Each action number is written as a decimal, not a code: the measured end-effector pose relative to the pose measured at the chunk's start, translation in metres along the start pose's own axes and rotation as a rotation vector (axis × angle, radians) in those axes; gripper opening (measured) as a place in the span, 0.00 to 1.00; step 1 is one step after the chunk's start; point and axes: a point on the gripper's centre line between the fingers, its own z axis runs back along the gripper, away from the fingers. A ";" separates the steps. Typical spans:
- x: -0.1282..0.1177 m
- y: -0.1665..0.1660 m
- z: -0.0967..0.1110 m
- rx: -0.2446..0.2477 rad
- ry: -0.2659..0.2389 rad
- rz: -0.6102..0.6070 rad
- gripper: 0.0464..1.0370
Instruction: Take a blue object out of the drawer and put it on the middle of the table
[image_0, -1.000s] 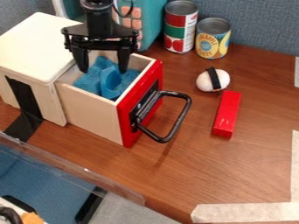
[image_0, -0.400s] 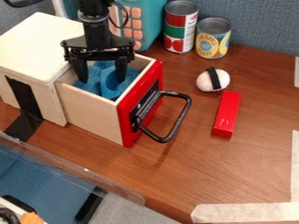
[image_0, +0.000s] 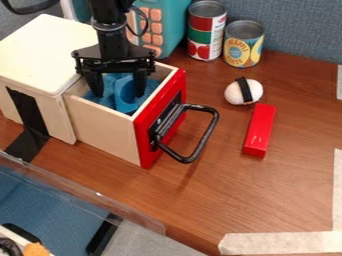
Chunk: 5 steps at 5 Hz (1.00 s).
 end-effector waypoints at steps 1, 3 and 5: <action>0.000 0.001 -0.001 -0.010 -0.004 0.023 0.77; 0.001 0.001 -0.002 -0.028 -0.005 0.054 0.49; -0.001 0.001 -0.001 -0.038 -0.010 0.061 0.49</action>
